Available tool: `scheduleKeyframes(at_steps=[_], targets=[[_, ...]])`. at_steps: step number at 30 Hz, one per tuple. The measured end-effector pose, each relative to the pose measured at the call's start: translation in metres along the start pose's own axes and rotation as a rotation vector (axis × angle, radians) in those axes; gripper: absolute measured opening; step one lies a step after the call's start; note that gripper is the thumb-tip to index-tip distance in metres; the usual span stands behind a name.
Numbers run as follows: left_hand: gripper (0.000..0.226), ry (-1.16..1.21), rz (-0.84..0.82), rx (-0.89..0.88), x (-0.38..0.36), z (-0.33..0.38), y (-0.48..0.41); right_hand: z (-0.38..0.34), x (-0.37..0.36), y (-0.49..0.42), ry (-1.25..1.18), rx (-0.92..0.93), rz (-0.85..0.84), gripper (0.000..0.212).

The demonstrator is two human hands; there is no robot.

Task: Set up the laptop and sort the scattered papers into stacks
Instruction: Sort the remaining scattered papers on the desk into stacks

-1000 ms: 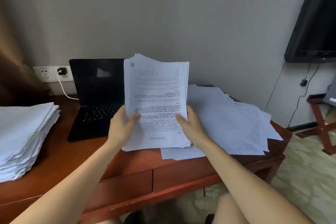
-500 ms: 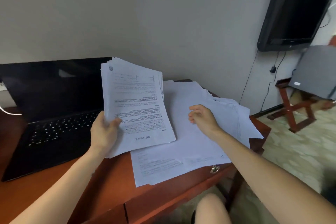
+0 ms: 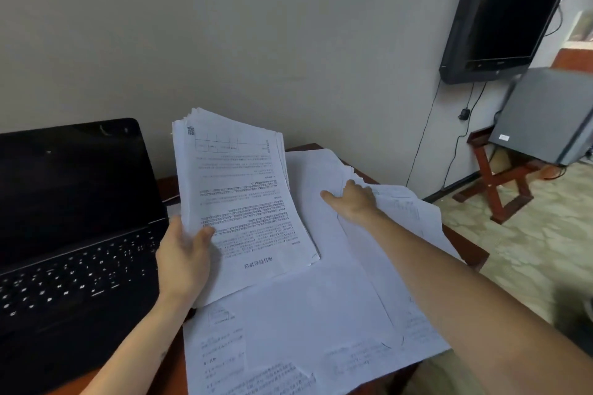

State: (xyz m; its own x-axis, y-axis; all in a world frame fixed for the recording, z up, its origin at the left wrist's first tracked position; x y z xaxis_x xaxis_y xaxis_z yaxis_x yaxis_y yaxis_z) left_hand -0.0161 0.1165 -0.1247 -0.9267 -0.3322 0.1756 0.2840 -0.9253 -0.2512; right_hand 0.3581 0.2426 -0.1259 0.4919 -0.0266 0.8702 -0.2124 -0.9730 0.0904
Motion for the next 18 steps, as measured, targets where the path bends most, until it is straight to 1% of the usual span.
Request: scheduleKeyframes(at_steps=[2,3,5,8,10,12,14,16,18], targets=[[0.02,-0.024,-0.003,-0.02,-0.002,0.0,0.001,-0.01,-0.005,-0.004,0.054,0.018,0.043,0.099],[0.02,-0.034,-0.002,-0.028,-0.002,0.0,0.002,-0.012,-0.01,-0.005,0.049,0.032,0.059,0.105],[0.019,-0.045,-0.001,-0.039,-0.001,0.001,0.004,-0.016,-0.022,-0.002,-0.031,0.072,0.105,0.108],[0.016,-0.042,0.006,-0.033,0.0,-0.001,0.006,-0.013,-0.024,0.0,-0.168,0.129,0.129,0.097],[0.014,-0.041,0.009,-0.028,-0.001,-0.001,0.006,-0.011,-0.019,-0.002,-0.268,0.199,0.152,0.087],[0.013,-0.046,0.013,-0.032,-0.001,-0.001,0.005,-0.009,-0.019,-0.006,-0.456,0.278,0.161,0.073],[0.012,-0.046,0.017,-0.031,-0.001,-0.001,0.005,-0.008,-0.022,-0.008,-0.64,0.332,0.13,0.059],[0.012,-0.045,0.017,-0.036,-0.001,-0.001,0.005,-0.008,-0.021,-0.008,-0.773,0.357,0.134,0.047],[0.011,-0.047,0.02,-0.043,0.0,-0.002,0.004,-0.002,-0.017,-0.01,-0.838,0.326,0.186,0.043]])
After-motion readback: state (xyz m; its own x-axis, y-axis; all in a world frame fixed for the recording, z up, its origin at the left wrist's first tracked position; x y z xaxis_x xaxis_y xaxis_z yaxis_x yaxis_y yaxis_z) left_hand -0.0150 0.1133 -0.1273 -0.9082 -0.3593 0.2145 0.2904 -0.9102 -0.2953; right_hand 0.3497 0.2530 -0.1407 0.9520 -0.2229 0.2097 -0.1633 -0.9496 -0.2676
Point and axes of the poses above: each hand's wrist, its own y-axis away from the middle knuckle, its own x-axis out of the back of the hand, z = x × y, the point moved 9 cm from there along -y, towards the middle knuckle, and after that the axes turned 6 degrees about -z, right-handed, at the moved point
